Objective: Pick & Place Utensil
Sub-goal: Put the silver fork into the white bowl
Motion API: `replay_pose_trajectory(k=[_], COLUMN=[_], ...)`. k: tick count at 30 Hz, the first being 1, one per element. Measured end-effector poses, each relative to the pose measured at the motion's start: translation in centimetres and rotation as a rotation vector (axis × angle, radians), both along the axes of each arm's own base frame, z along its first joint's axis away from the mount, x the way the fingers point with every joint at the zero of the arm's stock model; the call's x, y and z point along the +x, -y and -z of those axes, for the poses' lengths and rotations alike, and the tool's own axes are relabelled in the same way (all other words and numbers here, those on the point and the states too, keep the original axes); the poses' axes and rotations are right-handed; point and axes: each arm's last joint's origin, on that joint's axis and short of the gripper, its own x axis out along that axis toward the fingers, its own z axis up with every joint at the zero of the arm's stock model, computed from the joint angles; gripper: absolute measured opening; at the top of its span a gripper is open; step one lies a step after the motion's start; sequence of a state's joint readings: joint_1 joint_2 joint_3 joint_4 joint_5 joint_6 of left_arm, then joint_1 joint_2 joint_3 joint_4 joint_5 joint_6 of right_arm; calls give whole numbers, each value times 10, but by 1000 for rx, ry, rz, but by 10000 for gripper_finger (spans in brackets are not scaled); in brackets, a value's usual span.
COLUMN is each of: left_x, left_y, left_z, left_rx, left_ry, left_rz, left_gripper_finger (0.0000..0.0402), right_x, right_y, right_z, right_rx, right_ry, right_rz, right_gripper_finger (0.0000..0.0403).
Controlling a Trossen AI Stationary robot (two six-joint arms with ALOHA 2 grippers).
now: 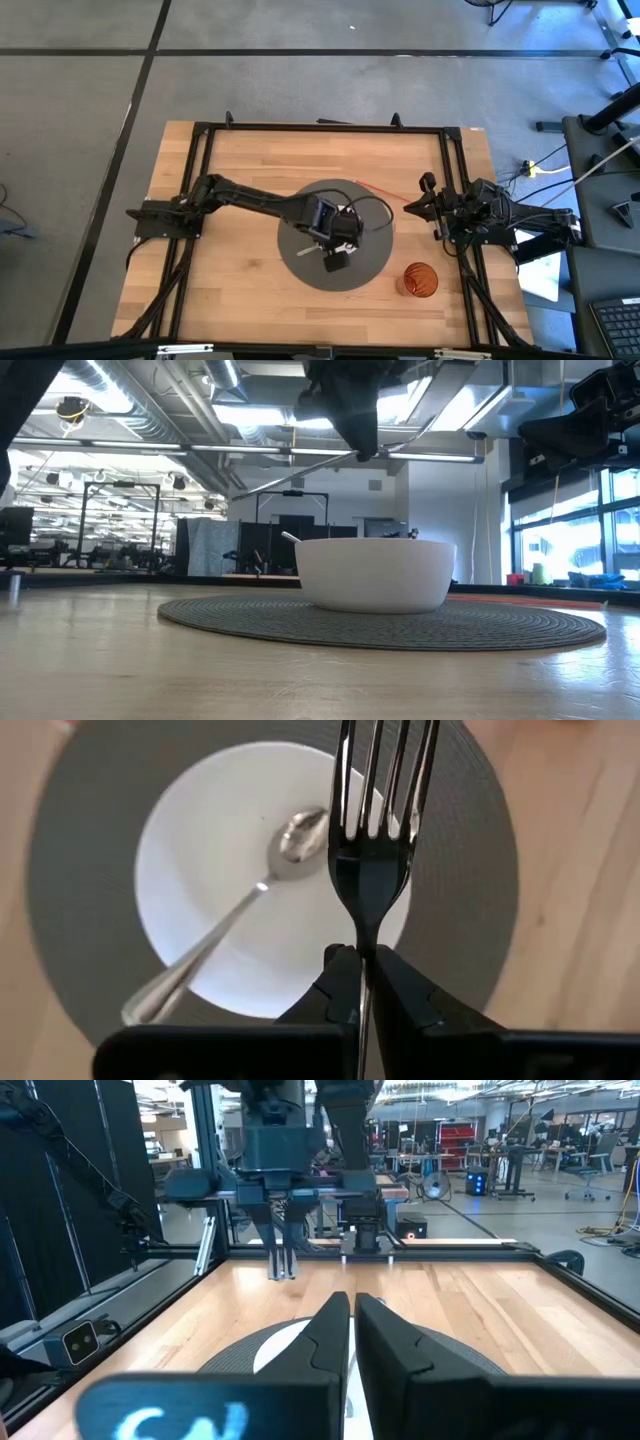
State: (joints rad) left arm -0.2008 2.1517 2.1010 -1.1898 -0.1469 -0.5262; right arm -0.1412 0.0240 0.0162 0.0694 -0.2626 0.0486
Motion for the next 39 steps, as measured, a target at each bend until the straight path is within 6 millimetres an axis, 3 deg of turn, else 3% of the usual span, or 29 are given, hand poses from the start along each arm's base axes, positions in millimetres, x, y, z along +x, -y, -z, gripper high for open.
replay_pose_trajectory(k=[5, 13, 18, 22, 25, 29, 33, 39], left_x=[-1, -11, -7, -6, 1, 17, 33, 35], left_y=[-17, -50, -71, -78, -75, -59, -49, -22], left_z=[-5, -11, -28, -28, -12, 33, 67, 83], left_rx=[-36, 117, 388, 709, 844, 981, 1174, 1230], left_ry=[-33, -158, -126, -258, -389, -638, -811, -911], left_rz=[-36, -50, 68, 274, 472, 793, 882, 1086], left_gripper_finger=[8, 5, 4, 4, 4, 4, 4, 4], right_x=[0, 0, 0, 0, 0, 0, 0, 0], right_y=[0, 0, 0, 0, 0, 0, 0, 0], right_z=[0, -1, -1, -1, -1, -1, 0, 0], right_rx=[-1, -4, -2, -1, -4, -4, -3, -3], right_ry=[0, 6, 9, 8, 8, 7, 4, 4], right_rz=[0, 5, 6, 7, 7, 8, 8, 8], right_gripper_finger=[23, 23, 23, 23, 23, 23, 23, 23])
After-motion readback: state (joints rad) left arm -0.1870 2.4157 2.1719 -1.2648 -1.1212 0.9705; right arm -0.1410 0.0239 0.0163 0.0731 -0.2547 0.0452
